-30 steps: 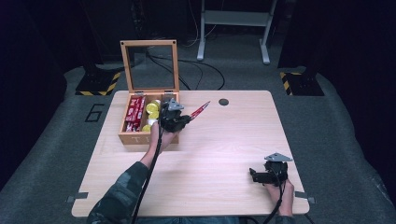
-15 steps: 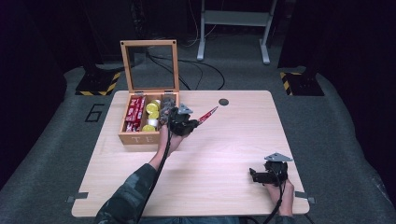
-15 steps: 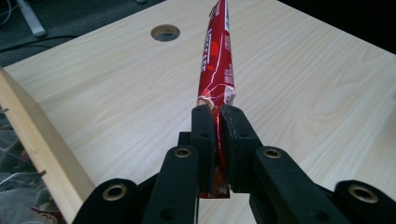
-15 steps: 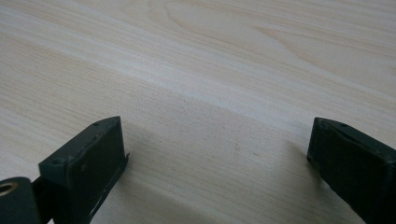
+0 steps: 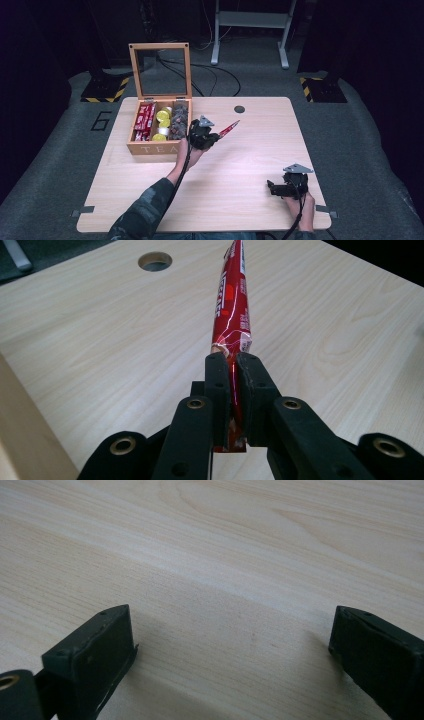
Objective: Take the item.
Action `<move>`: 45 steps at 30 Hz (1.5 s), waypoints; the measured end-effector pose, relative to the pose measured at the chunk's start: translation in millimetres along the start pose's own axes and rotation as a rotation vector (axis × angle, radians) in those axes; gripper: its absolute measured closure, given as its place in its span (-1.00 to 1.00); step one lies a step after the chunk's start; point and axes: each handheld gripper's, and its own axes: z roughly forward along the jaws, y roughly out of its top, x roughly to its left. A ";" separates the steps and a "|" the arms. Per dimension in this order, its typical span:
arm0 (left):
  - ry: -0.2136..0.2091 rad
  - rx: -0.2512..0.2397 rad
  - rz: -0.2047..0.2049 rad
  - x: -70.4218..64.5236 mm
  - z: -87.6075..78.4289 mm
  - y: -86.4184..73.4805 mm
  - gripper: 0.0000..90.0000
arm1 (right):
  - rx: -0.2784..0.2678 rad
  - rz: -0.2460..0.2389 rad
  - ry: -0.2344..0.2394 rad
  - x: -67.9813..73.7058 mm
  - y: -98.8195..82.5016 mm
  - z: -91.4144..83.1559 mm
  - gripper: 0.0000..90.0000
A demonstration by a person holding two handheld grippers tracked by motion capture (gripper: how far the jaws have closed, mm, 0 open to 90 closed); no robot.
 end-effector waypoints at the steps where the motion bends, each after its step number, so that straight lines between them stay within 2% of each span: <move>1: -0.001 0.004 0.004 -0.9 1.5 -0.7 0.86 | 0.000 -0.001 0.000 0.0 0.0 0.0 -0.93; 9: -0.019 0.031 0.004 -9.9 14.4 -9.7 0.86 | -0.001 -0.001 0.000 -0.1 0.0 0.0 -0.92; 17: -0.022 0.049 -0.006 -11.9 24.5 -17.3 0.86 | -0.001 -0.002 0.000 -0.1 0.0 -0.1 -0.92; 21: -0.025 0.072 -0.008 -13.2 30.4 -22.6 0.86 | -0.001 -0.002 0.000 -0.1 -0.1 -0.1 -0.92; 22: -0.024 0.082 0.003 -13.2 31.1 -23.3 0.86 | -0.001 -0.002 0.000 -0.1 -0.1 -0.1 -0.92; 28: -0.024 0.108 -0.008 -14.2 41.0 -31.0 0.86 | -0.001 0.000 0.000 0.1 -0.1 -0.1 -0.92; 35: -0.024 0.131 -0.008 -15.0 46.1 -34.4 0.86 | -0.001 0.000 0.000 0.1 -0.2 -0.2 -0.92; 45: -0.032 0.137 -0.012 -16.6 47.1 -35.1 0.79 | -0.001 0.000 0.000 0.1 -0.1 -0.2 -0.92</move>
